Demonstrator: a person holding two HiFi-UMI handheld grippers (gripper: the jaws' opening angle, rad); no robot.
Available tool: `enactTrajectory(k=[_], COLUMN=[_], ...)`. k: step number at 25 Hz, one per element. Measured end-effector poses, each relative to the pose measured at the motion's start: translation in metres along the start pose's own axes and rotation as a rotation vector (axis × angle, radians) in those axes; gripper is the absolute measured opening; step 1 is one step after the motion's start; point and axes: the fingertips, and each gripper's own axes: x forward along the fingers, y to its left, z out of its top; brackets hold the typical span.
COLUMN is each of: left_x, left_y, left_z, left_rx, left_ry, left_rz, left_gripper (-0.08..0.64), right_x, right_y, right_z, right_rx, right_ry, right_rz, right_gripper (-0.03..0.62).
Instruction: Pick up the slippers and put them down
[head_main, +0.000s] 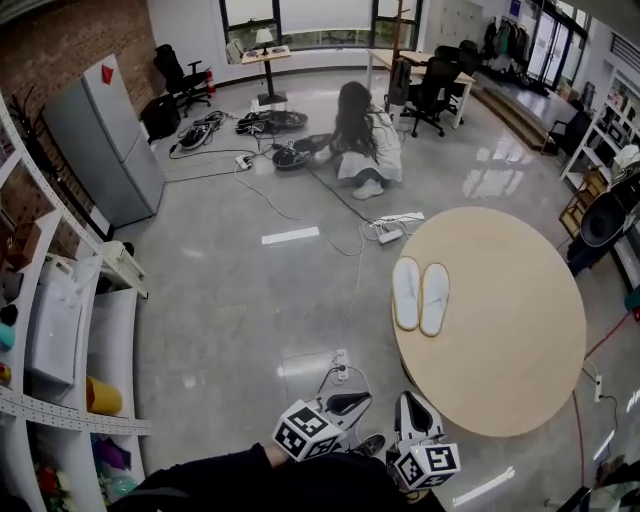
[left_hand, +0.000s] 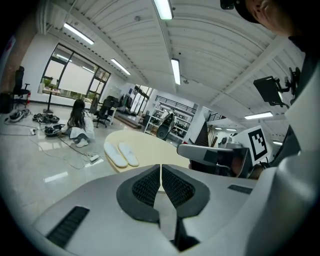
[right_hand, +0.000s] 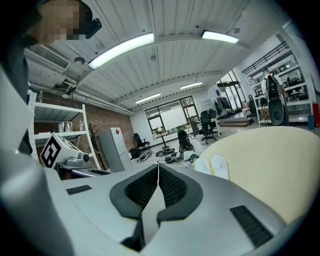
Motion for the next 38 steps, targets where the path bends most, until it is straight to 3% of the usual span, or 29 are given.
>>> enactTrajectory(k=[13, 19, 25, 29, 34, 38], left_x=[0.122, 0.155, 0.184, 0.222, 0.261, 0.280], left_y=[-0.071, -0.077, -0.051, -0.029, 0.004, 0.056], left_z=[0.010, 0.015, 0.019, 0.035, 0.076, 0.112], left_rx=[0.071, 0.052, -0.015, -0.023, 0.003, -0.031], left_ry=[0.088, 0.095, 0.110, 0.109, 0.074, 0.051], left_rz=[0.035, 0.038, 0.035, -0.015, -0.090, -0.101], left_gripper=[0.025, 0.025, 0.025, 0.025, 0.025, 0.025], right_x=[-0.046, -0.054, -0.032, -0.011, 0.028, 0.079], right_y=[-0.132, -0.172, -0.193, -0.231, -0.269, -0.285], right_z=[0.012, 0.012, 0.010, 0.018, 0.040, 0.055], right_rx=[0.090, 0.122, 0.122, 0.121, 0.122, 0.140], right_ry=[-0.021, -0.013, 0.032, 0.040, 0.049, 0.095], right_rz=[0.025, -0.004, -0.014, -0.088, -0.172, -0.197], right_gripper=[0.017, 0.017, 0.017, 0.017, 0.017, 0.017])
